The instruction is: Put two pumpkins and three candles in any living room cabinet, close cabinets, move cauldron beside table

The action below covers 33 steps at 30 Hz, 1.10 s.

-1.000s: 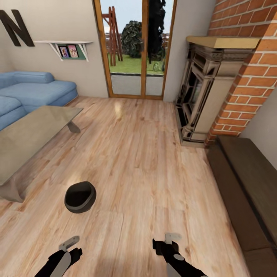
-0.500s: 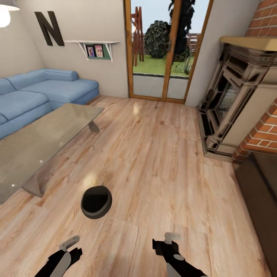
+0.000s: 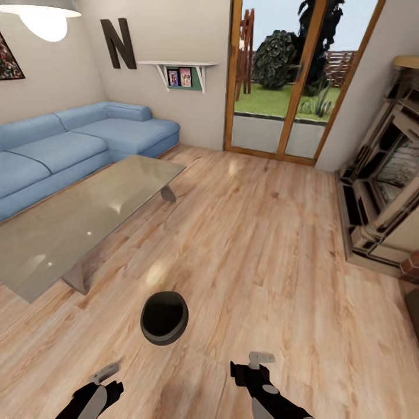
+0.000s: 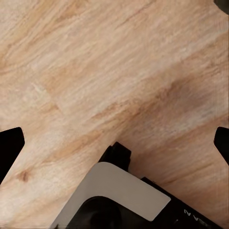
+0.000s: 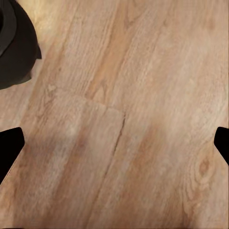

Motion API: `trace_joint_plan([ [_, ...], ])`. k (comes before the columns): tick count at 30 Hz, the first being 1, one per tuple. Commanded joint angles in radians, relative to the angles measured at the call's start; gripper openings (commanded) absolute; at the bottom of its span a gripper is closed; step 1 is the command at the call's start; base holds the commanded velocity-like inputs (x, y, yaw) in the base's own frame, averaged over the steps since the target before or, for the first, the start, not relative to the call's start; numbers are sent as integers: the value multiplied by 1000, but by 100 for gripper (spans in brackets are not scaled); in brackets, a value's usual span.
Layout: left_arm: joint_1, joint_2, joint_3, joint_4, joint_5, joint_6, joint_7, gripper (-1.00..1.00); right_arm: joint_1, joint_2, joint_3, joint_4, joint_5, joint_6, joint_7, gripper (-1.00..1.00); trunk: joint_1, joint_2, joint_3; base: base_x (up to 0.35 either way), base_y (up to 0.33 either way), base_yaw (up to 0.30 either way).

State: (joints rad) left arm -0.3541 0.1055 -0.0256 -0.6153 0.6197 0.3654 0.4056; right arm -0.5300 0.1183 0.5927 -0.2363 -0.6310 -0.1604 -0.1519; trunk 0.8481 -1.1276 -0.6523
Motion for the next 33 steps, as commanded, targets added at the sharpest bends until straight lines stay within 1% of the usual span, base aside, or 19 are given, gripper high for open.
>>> trace_joint_plan([
  [1,0,0,-3,6,8,2,7,100,-1,0,9,0,-9,-4,-4,100,1,0,-1,327,0,293],
  [6,0,0,-3,13,9,-27,7,100,-1,0,9,0,-9,-4,-5,100,1,0,-1,327,0,292],
  [17,0,0,-4,14,9,-32,7,100,-1,0,9,0,-9,-4,-5,100,1,0,-1,306,-48,292],
  [25,0,0,-4,14,9,-32,8,100,-1,0,9,0,-9,-4,-6,100,1,0,-1,72,-35,292],
  [33,0,0,-2,14,9,-33,7,100,-1,0,9,0,-9,-3,-1,100,1,0,-1,172,-94,292],
])
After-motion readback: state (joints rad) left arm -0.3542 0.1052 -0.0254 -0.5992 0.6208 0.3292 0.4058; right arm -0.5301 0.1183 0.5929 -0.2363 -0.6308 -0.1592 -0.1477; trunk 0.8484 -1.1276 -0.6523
